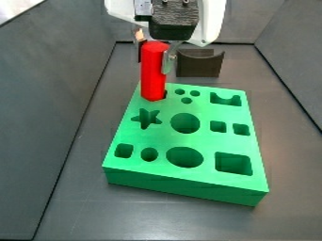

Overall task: Pick up the hexagon object. Move up. Place the hexagon object on the fixture. Regrasp the hexagon object. Move to above the board. Insert the hexagon object.
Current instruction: Insert the hexagon object.

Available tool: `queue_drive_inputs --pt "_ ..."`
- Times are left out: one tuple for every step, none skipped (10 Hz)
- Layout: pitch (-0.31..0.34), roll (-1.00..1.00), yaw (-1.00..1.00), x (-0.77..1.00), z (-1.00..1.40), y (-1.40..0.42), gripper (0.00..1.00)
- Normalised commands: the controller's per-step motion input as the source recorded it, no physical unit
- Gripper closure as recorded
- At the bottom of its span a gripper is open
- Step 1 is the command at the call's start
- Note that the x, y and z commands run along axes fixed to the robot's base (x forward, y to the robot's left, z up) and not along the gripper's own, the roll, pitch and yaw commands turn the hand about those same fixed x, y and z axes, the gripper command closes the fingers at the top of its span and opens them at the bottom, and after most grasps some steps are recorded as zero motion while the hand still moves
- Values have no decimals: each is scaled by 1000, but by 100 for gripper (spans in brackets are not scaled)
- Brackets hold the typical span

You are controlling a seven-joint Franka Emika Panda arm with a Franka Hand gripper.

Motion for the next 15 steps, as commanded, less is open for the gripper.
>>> queue_drive_inputs --pt "-74 127 0 0 -943 94 100" --pt "-130 70 0 0 -977 0 100" --pt "-157 44 0 0 -889 0 100" --pt "-277 -106 0 80 -491 -9 100" --pt "-46 29 0 31 -1000 94 100" --pt "-16 34 20 0 -1000 94 100" --pt "-20 70 31 14 -1000 143 100" --pt "-44 79 143 0 -1000 209 100" --pt "-37 56 140 0 -1000 186 100" --pt "-33 36 146 0 -1000 154 100" --pt "-33 41 143 0 -1000 163 100" --pt "-29 26 157 0 -1000 134 100" --pt "-114 -131 0 -80 0 126 100" --pt "0 0 0 -20 0 0 100" --pt "0 0 0 0 0 0 100"
